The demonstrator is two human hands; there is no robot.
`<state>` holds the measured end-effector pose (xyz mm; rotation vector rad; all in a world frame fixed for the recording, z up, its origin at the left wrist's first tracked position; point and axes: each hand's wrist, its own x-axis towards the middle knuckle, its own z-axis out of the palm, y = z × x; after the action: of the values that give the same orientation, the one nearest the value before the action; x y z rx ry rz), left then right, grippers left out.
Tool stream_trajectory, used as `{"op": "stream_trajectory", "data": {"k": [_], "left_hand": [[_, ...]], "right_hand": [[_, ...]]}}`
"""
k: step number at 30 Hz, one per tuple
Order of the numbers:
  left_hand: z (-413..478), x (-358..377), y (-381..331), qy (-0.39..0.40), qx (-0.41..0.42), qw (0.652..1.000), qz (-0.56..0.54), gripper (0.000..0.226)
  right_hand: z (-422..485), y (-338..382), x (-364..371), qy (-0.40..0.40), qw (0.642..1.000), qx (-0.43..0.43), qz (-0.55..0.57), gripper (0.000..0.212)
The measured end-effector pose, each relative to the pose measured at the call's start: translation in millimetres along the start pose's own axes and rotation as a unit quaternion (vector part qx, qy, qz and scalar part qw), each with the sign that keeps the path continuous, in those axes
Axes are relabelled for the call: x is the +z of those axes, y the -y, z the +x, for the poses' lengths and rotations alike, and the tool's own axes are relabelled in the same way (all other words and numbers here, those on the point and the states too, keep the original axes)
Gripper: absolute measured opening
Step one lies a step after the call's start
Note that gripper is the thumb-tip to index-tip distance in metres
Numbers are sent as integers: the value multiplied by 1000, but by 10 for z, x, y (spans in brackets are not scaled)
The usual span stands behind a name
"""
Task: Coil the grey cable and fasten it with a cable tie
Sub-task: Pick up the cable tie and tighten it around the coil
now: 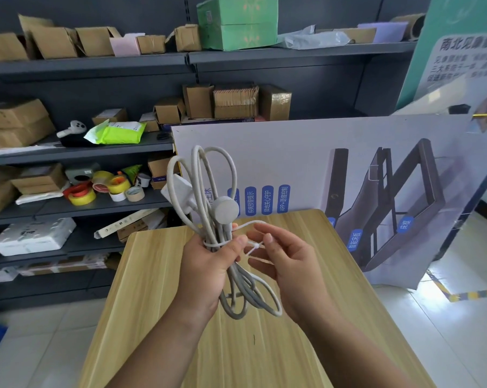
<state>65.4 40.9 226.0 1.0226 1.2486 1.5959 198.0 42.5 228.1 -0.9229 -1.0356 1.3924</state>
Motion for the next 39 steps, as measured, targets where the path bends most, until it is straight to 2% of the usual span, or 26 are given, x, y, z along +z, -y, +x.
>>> {"op": "stream_trajectory", "data": {"k": [2,3,6,7,9,13,16,23,30,34,37,39], "left_hand": [[-18,8,-2,-9,6,1000,16,16],[-24,15,-7,-15,5,1000,23,16],[-32,32,-39,-21,-6,1000,17,17],[-30,34,-46,-24,-7,1000,16,18],[-29,33,-51,-33,-6,999,23,19],[-47,37,-41,-32,-6,999,32,17],[-55,30,-18,-28,-12,999,35,19],[-61,81,-32,-35,-19,998,49,22],[-37,82,42,-60,-28,997,46,22],[83,18,77,-68,-55,996,29,19],[145,-38,55,-56,-53,997,12,17],[148,-43,33,-38,-45,998,17,16]], "right_hand": [[19,-60,-35,-13,990,-72,-122,30],[19,-92,-47,-23,971,-125,-200,34],[-9,-196,-32,-51,875,-270,-398,43],[-9,-229,-22,-71,852,-297,-425,44],[9,-270,-7,-124,831,-330,-430,42],[57,-301,11,-143,808,-403,-407,12],[57,-301,5,-142,812,-424,-374,2],[53,-391,20,-156,834,-411,-334,6],[-3,-441,37,-133,865,-389,-288,8],[-92,-299,5,-100,891,-380,-227,12],[-149,-155,-50,-91,926,-335,-147,25],[-179,-66,-70,-102,931,-328,-122,32]]}}
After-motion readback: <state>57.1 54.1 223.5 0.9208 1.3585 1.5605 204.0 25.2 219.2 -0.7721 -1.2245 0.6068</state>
